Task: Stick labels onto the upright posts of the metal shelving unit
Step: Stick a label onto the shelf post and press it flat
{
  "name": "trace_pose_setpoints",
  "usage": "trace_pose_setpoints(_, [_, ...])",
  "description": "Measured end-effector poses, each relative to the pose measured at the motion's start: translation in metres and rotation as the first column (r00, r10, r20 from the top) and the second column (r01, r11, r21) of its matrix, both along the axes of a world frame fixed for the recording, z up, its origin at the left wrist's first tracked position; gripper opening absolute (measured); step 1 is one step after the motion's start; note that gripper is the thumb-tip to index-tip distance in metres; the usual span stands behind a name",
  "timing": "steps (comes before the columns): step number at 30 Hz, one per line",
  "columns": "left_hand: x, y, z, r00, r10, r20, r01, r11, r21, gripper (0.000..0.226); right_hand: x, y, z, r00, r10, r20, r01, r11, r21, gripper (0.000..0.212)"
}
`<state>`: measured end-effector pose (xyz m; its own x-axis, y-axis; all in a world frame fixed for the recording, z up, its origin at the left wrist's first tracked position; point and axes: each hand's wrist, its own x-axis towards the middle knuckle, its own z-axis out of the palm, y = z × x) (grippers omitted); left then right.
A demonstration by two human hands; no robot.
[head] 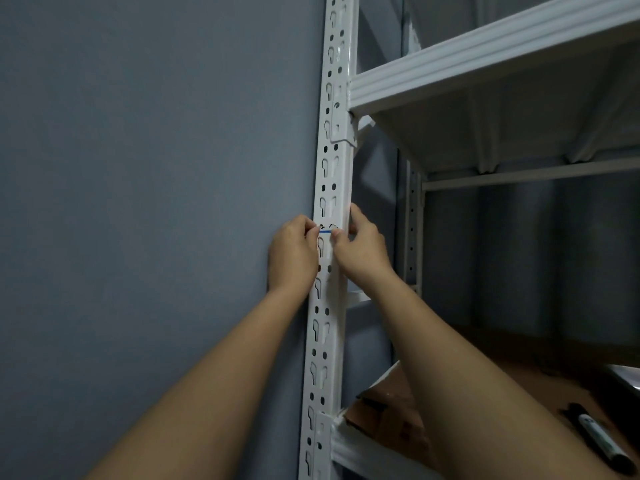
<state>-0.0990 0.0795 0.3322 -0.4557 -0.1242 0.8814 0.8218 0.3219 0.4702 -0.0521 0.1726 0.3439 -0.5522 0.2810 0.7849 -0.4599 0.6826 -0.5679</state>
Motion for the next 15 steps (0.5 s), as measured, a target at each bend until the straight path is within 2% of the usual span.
trace_pose_setpoints(15, [-0.0012, -0.0054, 0.0030, 1.000, -0.002, 0.028, 0.005, 0.994, -0.109, 0.018, 0.0009, -0.0043, 0.0010, 0.998, -0.050, 0.023, 0.050, 0.999, 0.022, 0.034])
